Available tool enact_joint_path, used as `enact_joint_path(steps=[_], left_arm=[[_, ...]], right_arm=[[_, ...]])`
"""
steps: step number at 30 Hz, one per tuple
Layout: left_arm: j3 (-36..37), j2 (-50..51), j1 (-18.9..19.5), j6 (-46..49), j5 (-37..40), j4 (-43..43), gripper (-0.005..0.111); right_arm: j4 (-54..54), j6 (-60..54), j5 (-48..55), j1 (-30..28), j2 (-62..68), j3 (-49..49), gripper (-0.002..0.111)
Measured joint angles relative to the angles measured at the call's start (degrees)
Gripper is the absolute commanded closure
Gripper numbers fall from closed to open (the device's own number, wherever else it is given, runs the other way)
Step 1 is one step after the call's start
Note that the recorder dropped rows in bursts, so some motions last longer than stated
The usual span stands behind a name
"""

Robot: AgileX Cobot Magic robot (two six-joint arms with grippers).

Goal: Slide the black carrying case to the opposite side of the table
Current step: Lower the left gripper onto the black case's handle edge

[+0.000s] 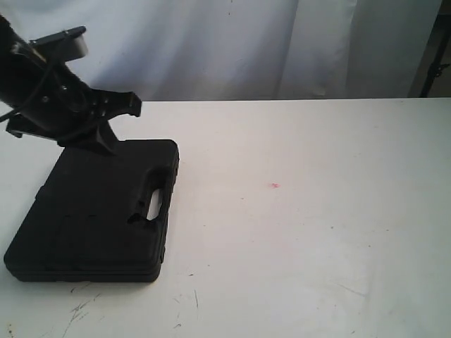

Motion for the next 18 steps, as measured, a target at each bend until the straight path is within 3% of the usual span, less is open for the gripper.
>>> enact_joint_path(steps=[8,18], left_arm=[[-3.9,8.3,-4.8,-3.4,-0.8,1.6,0.104],[-12.9,19.6,-6.0,-5.6,2.0,4.9,0.084]], right_arm=[[0.0,0.0,0.0,0.0,0.0,0.0,0.108],[0.0,0.0,0.0,0.0,0.0,0.0,0.108]])
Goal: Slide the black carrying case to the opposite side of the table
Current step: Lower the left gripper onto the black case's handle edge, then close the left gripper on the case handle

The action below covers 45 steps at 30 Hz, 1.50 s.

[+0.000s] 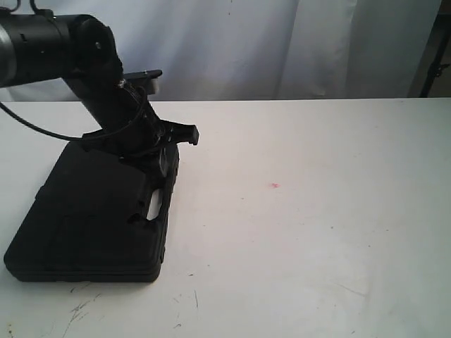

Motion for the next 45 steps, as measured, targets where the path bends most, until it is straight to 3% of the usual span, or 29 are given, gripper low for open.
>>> enact_joint_path(steps=[5,21,45], left_arm=[[-3.5,4.0,0.0,-1.9,2.3,1.4,0.074],[-4.5,9.8,-1.1,-8.6,0.0,5.0,0.074],[-4.5,12.8,-1.1,-9.0,-1.8,4.7,0.074]], right_arm=[[0.0,0.0,0.0,0.0,0.0,0.0,0.108],[0.0,0.0,0.0,0.0,0.0,0.0,0.108],[0.0,0.1,0.0,0.0,0.0,0.0,0.108]])
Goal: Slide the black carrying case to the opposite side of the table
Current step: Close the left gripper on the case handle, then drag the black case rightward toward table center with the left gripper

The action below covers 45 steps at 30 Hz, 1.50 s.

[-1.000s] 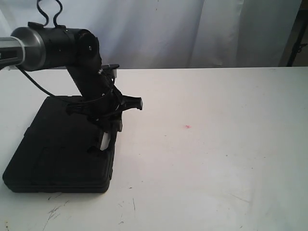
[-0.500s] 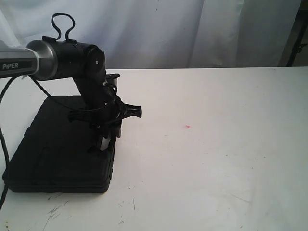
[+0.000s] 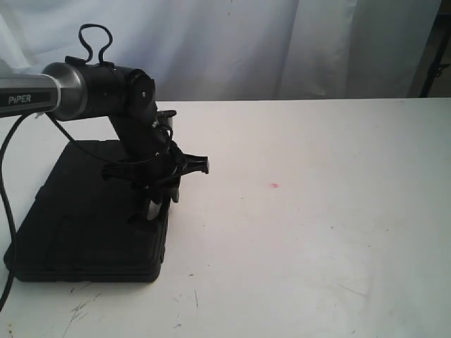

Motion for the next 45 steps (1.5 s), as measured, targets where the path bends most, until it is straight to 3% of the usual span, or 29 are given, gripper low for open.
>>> enact_joint_path(steps=[11,13,15,16,27,34,45], left_arm=[[0.0,1.7,0.0,0.1,0.0,-0.3,0.076],[0.0,1.8,0.0,0.1,0.0,-0.3,0.083],[0.0,1.8,0.0,0.1,0.0,-0.3,0.104],[0.0,1.8,0.0,0.1,0.0,-0.4,0.106],[0.0,1.8,-0.1,1.4,-0.8,-4.7,0.107],[0.0,1.8,-5.7,1.6,-5.0,-7.8,0.107],[0.0,1.8,-9.1,0.5,-12.0,-14.4,0.107]], right_arm=[[0.0,0.1,0.0,0.0,0.0,0.0,0.108],[0.0,0.1,0.0,0.0,0.0,0.0,0.108],[0.0,0.1,0.0,0.0,0.0,0.0,0.108],[0.0,0.1,0.0,0.0,0.0,0.0,0.108],[0.0,0.1,0.0,0.0,0.0,0.0,0.108],[0.0,0.1,0.0,0.0,0.0,0.0,0.108],[0.0,0.1,0.0,0.0,0.0,0.0,0.108]])
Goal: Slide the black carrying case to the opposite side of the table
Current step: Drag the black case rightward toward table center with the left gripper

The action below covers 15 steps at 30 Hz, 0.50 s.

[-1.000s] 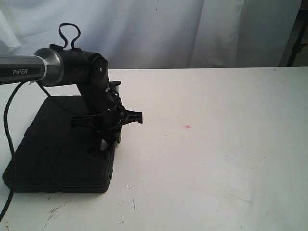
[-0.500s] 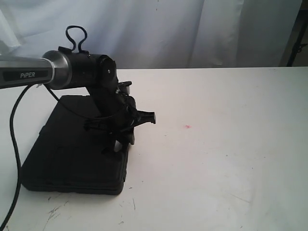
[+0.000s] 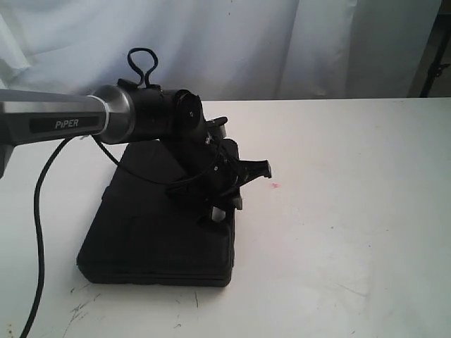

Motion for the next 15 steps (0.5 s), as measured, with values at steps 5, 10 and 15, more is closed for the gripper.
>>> enact_joint_path(steps=[5,10,15], left_arm=[[0.0,0.0,-0.9,0.0,-2.1,-1.8,0.107],[0.0,0.1,-2.4,-0.1,-3.7,-2.4,0.107],[-0.4,0.1,-2.7,-0.2,-4.2,-3.5,0.107]], right_arm=[[0.0,0.0,0.0,0.0,0.0,0.0,0.108],[0.0,0.0,0.0,0.0,0.0,0.0,0.108],[0.0,0.0,0.0,0.0,0.0,0.0,0.108]])
